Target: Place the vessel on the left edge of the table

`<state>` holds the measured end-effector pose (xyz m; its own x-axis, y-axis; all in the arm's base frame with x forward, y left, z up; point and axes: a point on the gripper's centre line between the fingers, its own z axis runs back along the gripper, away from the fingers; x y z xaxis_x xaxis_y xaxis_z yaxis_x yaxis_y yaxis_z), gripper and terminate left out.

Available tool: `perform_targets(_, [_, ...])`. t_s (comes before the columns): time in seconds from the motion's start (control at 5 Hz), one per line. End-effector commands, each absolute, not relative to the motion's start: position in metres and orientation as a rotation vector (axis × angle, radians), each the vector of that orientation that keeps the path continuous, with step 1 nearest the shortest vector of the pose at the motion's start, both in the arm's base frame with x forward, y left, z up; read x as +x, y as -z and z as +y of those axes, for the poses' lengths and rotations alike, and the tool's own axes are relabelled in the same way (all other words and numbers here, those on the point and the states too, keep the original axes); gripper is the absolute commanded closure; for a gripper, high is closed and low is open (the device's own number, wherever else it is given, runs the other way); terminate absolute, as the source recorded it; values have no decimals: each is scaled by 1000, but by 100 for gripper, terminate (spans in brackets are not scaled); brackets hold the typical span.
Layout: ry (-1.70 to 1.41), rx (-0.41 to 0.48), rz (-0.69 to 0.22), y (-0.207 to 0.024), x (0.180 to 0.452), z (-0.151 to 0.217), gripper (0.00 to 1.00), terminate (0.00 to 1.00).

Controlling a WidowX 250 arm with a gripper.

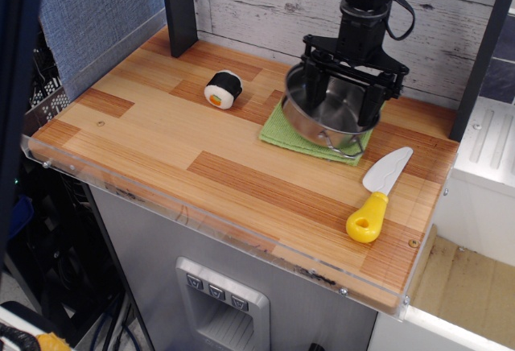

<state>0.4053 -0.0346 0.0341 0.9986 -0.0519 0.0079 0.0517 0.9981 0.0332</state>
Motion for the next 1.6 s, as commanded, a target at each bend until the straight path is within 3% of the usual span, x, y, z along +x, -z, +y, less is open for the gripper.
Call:
perform_targets(0.0, [22, 74, -129, -95, 411, -30, 0, 0])
perform_targets(0.2, [16, 61, -160, -112, 408, -26, 0, 0])
perform_targets(0.4, [43, 46, -155, -114, 408, -39, 0, 0])
perform_targets(0.8, [83, 49, -85, -86, 409, -60, 0, 0])
perform_targets(1.2, [91, 84, -14, -61, 404, -59, 0, 0])
perform_targets(1.4, [90, 97, -2, -56, 403, -57, 100, 0])
